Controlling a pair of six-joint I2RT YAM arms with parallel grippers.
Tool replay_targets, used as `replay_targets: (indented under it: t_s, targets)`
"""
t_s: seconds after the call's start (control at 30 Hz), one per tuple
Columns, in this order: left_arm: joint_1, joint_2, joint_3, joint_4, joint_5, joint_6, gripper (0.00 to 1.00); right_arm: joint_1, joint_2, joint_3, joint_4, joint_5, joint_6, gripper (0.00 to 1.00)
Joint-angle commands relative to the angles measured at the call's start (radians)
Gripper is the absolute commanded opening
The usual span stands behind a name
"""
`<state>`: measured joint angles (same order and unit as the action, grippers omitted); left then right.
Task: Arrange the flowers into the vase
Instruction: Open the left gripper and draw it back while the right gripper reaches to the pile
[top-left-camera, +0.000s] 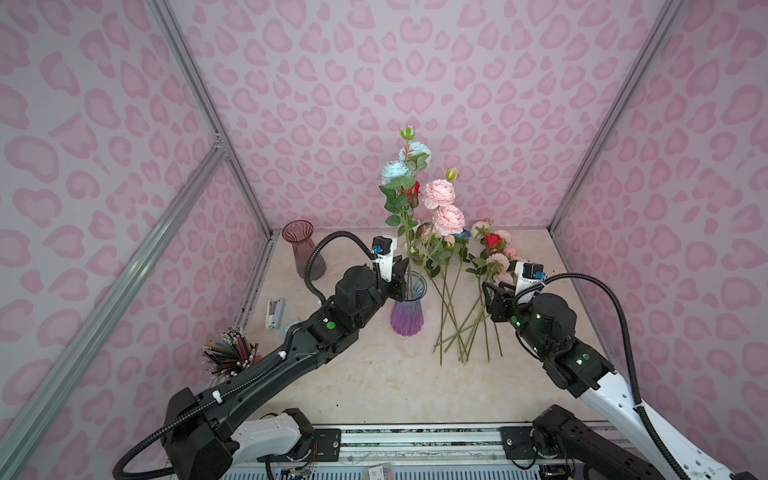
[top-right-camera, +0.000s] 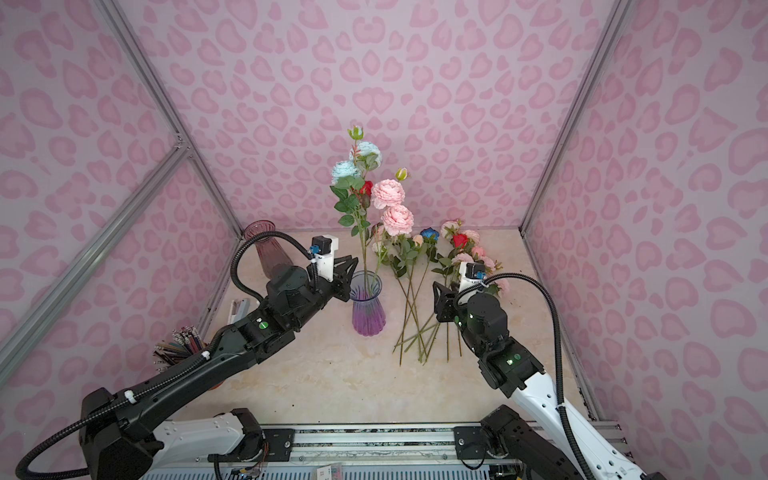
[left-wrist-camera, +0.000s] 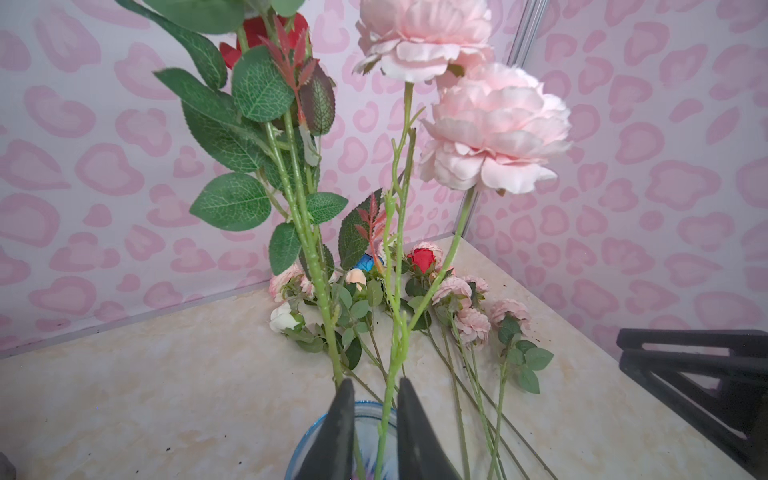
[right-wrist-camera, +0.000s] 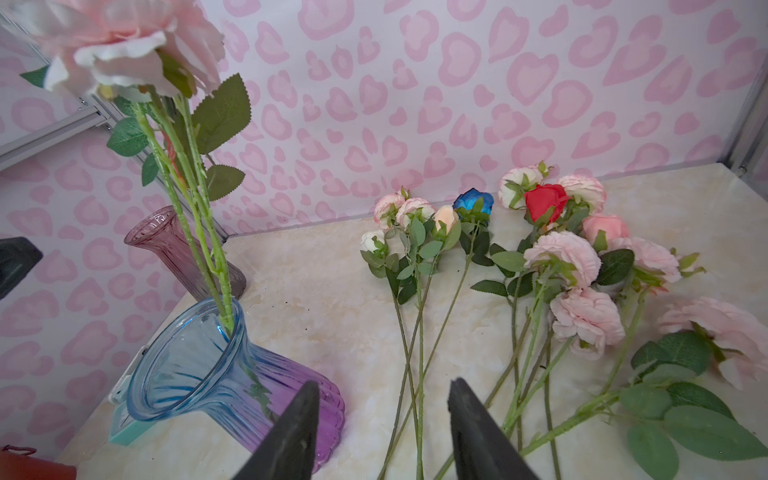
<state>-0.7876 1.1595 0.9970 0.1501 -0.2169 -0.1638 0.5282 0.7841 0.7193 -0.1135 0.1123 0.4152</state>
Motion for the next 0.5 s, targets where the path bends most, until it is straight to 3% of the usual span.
replay_targets:
  t_s: [0.0,0.17,0.27,0.4,0.47]
  targets:
    - [0.000,-0.058,-0.010,-0.033,-0.049,0.001,0.21,0.001,0.013,0.014,-0.017,0.016,0.004,0.51]
    - [0.032,-0.105,0.019,-0.155,-0.259,0.007,0.20,-0.004,0.086,0.068,-0.095,0.037,0.012,0.50]
    - [0.164,-0.104,0.093,-0.308,-0.170,-0.085,0.20,-0.015,0.136,0.074,-0.092,-0.011,0.019,0.50]
    - [0.387,-0.133,0.070,-0.339,-0.032,-0.280,0.24,-0.091,0.275,0.105,-0.096,-0.072,0.087,0.44]
    - [0.432,-0.147,0.026,-0.329,-0.021,-0.352,0.34,-0.123,0.373,0.139,-0.102,-0.143,0.088,0.39]
